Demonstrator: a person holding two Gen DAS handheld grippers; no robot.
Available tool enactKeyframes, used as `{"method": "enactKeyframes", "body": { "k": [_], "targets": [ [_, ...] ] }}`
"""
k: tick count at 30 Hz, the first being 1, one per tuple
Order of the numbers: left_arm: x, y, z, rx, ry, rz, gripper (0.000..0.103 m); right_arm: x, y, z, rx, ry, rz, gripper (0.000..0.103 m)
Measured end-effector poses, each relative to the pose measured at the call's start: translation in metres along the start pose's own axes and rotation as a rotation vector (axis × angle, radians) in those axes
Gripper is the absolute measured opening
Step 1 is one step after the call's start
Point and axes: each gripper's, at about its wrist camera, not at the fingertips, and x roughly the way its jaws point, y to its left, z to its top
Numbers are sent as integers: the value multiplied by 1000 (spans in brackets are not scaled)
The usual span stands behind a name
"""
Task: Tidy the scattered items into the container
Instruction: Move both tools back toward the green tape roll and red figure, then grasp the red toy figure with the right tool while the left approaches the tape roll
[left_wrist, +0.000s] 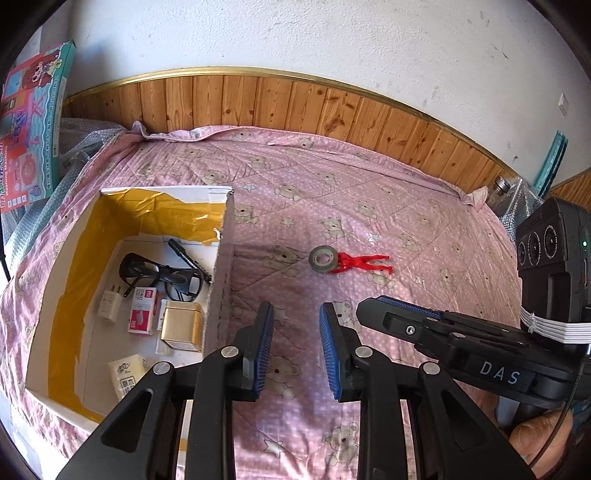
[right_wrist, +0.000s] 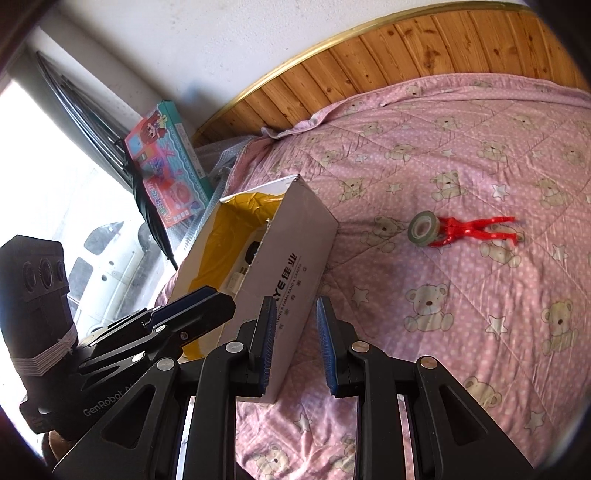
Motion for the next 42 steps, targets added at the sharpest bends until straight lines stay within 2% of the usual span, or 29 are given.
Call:
{"method": "enactKeyframes", "body": {
  "k": [6,11,14,21,27,31,36,40,42],
  "targets": [
    [18,-25,-6,31,41,-35,29,-15,-32,-7,67,-27,-33,26],
    [43,-45,-5,47,75,-65,41,-20,-61,-4,112,-36,-75,26],
    [62,-53,-2,43,102,-80,48,-18,-77,1,131,-34,-104,26],
    [113,-59,12,16,171,-104,51,4,-107,22,94,1,-211,29],
    [162,-47,26,-48,235,-101,52,35,-129,50,-41,64,-308,36],
    [192,-37,33,-106,260,-94,52,62,-145,69,-144,131,-366,37],
    [222,-23,43,-217,282,-125,52,94,-151,81,-303,206,-364,39],
    [242,-21,51,-236,289,-120,52,119,-155,84,-427,262,-325,45],
    [251,-22,54,-235,293,-112,52,126,-155,84,-487,259,-315,48]
  ]
}}
